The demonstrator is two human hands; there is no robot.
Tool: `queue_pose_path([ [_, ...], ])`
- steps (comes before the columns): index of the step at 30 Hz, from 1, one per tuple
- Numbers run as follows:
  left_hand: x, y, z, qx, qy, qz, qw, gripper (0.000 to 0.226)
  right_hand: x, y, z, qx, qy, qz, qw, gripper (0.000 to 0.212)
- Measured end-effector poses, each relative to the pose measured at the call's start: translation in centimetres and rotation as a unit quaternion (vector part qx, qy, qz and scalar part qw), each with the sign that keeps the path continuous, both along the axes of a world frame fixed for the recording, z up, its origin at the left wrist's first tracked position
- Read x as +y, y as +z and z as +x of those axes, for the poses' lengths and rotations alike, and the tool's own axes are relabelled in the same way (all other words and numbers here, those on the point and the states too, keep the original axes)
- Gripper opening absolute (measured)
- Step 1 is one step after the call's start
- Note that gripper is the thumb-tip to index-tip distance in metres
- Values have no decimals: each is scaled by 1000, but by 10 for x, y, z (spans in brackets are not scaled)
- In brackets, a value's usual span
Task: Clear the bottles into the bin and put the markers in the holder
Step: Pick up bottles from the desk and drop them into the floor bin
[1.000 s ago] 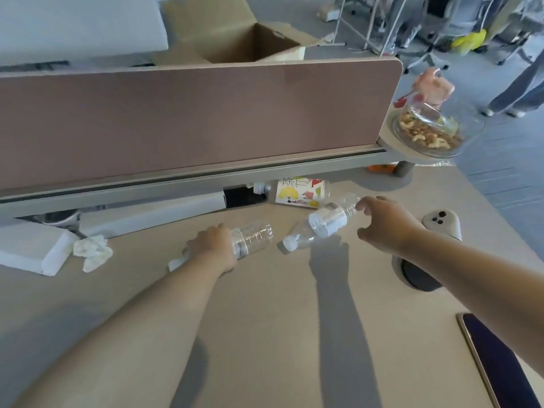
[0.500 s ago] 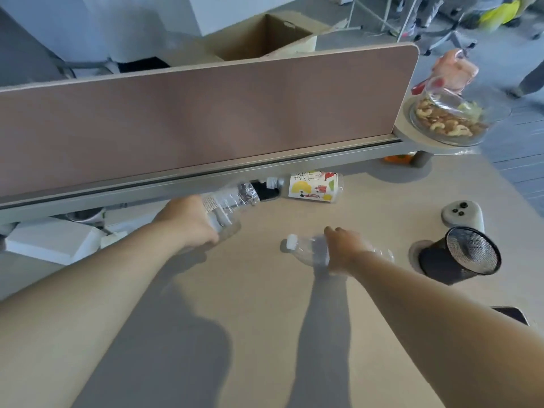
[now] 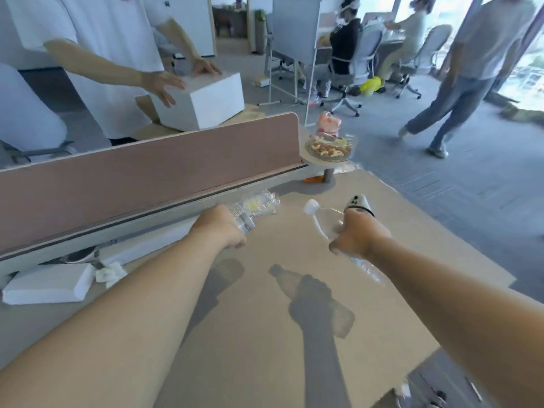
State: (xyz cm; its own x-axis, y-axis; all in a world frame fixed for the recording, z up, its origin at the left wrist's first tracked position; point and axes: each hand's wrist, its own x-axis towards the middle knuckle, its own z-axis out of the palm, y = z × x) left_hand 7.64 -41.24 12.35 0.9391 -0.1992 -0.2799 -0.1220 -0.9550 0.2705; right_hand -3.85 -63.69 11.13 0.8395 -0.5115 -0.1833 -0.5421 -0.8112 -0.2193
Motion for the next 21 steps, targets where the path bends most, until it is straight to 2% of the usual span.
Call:
queue_pose_path([
  [5, -83, -13, -93, 40, -95, -37, 994, 95, -30, -6, -153, -5, -145, 24, 989, 62],
  [8, -141, -19, -166, 70, -191, -46, 978, 92, -56, -12, -256, -22, -259, 57, 964, 65],
  [14, -247, -33, -302, 126, -348, -40, 928, 88, -99, -16, -438, -26, -457, 95, 884, 58],
  [18, -313, -57, -382, 144, -411, -18, 900, 97, -118, -47, -532, -30, -565, 112, 817, 64],
  [21, -362, -89, -439, 161, -434, -3, 887, 84, -133, -87, -589, -58, -623, 158, 764, 60],
])
